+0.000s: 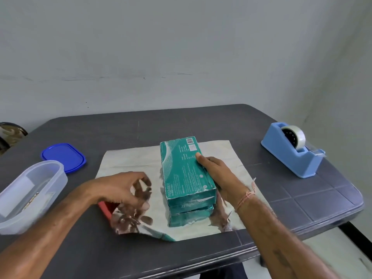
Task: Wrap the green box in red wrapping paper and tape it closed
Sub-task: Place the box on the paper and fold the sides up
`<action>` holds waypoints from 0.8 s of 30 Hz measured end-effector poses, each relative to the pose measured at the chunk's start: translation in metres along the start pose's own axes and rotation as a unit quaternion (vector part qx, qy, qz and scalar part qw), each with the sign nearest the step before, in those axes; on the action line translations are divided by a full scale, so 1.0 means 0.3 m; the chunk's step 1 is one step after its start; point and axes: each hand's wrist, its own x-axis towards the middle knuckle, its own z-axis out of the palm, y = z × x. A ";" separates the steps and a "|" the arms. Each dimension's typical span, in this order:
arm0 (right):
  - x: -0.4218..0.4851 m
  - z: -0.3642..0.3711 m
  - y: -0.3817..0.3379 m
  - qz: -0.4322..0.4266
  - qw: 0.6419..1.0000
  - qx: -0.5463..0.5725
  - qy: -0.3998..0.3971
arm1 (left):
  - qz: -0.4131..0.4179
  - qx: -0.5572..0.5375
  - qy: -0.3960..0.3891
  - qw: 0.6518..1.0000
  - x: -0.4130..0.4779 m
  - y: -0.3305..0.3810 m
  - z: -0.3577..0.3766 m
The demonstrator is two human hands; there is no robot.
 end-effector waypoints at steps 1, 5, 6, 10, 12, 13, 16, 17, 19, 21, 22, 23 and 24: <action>-0.005 0.001 -0.002 -0.002 1.000 -0.003 0.002 | 0.007 0.020 0.018 1.000 0.002 0.009 0.005; -0.036 -0.002 0.002 -0.032 0.998 -0.045 0.015 | 0.049 -0.026 0.002 0.998 0.018 0.066 0.030; -0.044 -0.012 0.006 -0.042 0.997 -0.060 0.020 | 0.062 -0.054 0.012 0.997 0.024 0.083 0.039; -0.075 -0.060 0.007 -0.059 0.995 -0.075 0.020 | 0.070 -0.181 0.058 0.979 0.058 0.118 0.086; -0.087 -0.083 0.006 -0.058 0.996 -0.066 0.009 | 0.069 -0.211 0.070 0.973 0.074 0.117 0.114; -0.091 -0.092 0.008 -0.058 0.996 -0.061 0.001 | 0.067 -0.225 0.077 0.969 0.080 0.116 0.125; -0.097 -0.107 0.012 -0.048 0.998 -0.035 -0.014 | 0.051 -0.255 0.094 0.961 0.088 0.114 0.150; -0.098 -0.109 0.012 -0.046 0.998 -0.027 -0.014 | 0.050 -0.258 0.097 0.960 0.089 0.114 0.158; -0.095 -0.108 0.016 -0.045 0.999 -0.026 -0.008 | 0.048 -0.266 0.104 0.957 0.086 0.119 0.170; -0.090 -0.103 0.024 -0.046 0.998 -0.039 -0.001 | 0.041 -0.261 0.117 0.957 0.080 0.125 0.179; -0.086 -0.101 0.029 -0.047 0.998 -0.048 0.003 | 0.040 -0.254 0.123 0.959 0.078 0.128 0.182; -0.085 -0.099 0.033 -0.048 0.997 -0.054 0.007 | 0.040 -0.246 0.126 0.960 0.077 0.131 0.185; -0.083 -0.097 0.037 -0.047 0.997 -0.057 0.009 | 0.041 -0.242 0.126 0.961 0.074 0.136 0.186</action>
